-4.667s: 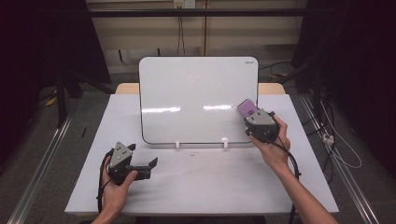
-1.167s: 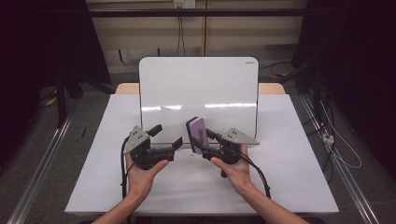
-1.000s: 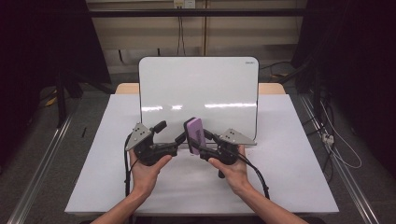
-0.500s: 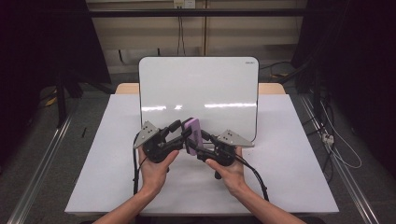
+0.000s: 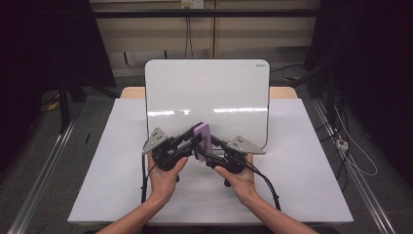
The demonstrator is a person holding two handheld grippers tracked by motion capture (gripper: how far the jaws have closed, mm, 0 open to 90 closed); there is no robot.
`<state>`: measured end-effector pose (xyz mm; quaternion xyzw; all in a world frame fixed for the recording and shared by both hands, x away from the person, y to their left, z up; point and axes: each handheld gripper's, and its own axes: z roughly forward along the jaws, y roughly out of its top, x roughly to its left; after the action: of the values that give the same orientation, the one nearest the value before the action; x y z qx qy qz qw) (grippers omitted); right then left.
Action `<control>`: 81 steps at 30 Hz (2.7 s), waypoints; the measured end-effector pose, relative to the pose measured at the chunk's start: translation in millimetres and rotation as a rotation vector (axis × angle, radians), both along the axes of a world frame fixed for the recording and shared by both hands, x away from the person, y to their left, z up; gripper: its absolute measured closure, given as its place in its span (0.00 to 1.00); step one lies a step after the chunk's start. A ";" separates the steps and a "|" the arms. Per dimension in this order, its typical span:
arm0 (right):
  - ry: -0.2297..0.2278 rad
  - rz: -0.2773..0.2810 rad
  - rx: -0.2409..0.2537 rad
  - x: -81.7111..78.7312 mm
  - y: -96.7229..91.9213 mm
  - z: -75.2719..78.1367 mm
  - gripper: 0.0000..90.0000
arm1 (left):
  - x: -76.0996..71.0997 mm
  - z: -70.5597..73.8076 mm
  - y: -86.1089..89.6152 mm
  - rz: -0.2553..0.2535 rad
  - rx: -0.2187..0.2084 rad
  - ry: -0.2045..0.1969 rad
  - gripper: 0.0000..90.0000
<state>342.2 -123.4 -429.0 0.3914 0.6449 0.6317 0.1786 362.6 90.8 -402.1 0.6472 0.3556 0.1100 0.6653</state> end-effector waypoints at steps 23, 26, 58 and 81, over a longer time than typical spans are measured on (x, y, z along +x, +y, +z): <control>0.008 -0.024 -0.131 -7.6 -31.9 3.0 0.11 | 5.7 11.6 20.2 0.052 0.095 -0.055 0.71; 0.008 -0.047 -0.161 -9.2 -43.2 1.8 0.08 | 5.9 13.7 23.7 0.056 0.147 -0.069 0.71; 0.045 -0.274 -0.343 -47.0 -143.3 -7.2 0.06 | 14.6 38.2 66.4 0.207 0.608 -0.099 0.72; 0.070 -0.284 -0.315 -47.3 -152.5 -14.6 0.06 | 41.5 18.3 38.2 0.272 0.805 -0.062 0.71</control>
<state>294.9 -275.8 -443.6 0.4672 0.6798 0.4778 0.3022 404.1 129.1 -383.8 0.7989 0.3461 0.3464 0.3493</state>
